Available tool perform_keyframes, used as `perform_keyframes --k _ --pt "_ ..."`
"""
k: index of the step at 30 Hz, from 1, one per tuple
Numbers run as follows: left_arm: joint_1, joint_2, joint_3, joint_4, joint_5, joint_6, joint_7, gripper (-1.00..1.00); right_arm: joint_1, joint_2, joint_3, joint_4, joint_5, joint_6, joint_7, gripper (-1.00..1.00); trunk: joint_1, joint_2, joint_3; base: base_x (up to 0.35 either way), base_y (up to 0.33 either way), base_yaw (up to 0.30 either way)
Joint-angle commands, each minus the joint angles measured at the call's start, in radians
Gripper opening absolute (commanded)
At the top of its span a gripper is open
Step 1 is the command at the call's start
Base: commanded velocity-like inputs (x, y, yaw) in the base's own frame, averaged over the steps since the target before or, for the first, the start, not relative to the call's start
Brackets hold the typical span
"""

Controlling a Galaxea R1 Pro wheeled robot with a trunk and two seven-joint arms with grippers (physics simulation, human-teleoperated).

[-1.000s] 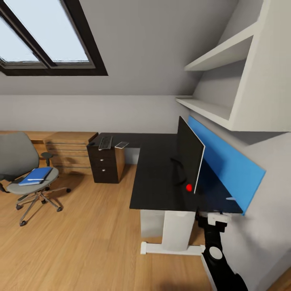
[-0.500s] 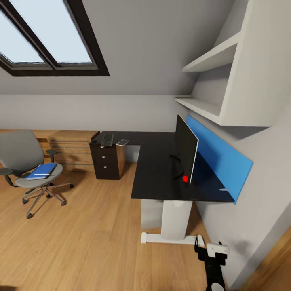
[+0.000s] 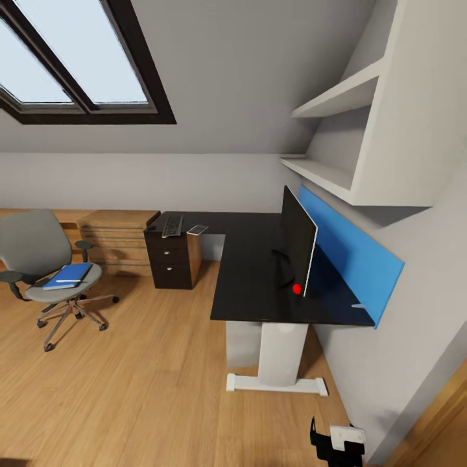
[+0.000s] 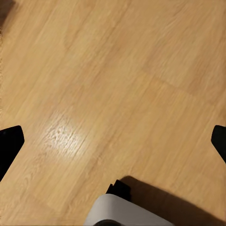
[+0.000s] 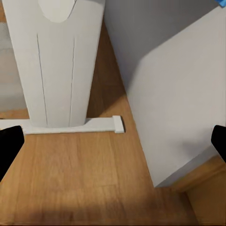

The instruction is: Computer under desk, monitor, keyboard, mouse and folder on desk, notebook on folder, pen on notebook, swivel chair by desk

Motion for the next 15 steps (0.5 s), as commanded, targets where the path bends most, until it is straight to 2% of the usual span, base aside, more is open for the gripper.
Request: perform_keyframes --k 1,6,7,9,15 --pt "-0.001 0.001 -0.008 0.000 0.011 -0.005 0.006 1.00 -0.001 0.002 -0.007 0.009 0.011 -0.003 -0.002 1.00 -0.004 0.006 0.002 0.000 0.000 0.000" --pt "-0.001 -0.002 -0.011 0.021 0.012 -0.003 0.006 1.00 -0.001 0.003 -0.006 0.036 0.011 -0.004 -0.001 1.00 -0.023 0.041 0.018 0.000 0.000 0.000" --pt "-0.001 -0.025 -0.010 0.084 0.009 -0.004 0.001 1.00 -0.001 0.003 -0.006 0.049 0.011 -0.044 0.009 1.00 -0.027 0.048 0.021 0.000 0.000 0.000" --pt "-0.001 -0.029 -0.010 0.091 0.010 -0.005 -0.004 1.00 -0.001 0.002 -0.006 0.061 0.010 -0.064 0.012 1.00 -0.034 0.062 0.027 0.000 0.000 0.027" --pt "-0.001 -0.031 -0.010 0.099 0.010 -0.004 -0.073 1.00 -0.004 0.003 -0.008 0.127 0.009 -0.088 0.015 1.00 -0.057 0.104 0.041 0.000 0.000 0.153"
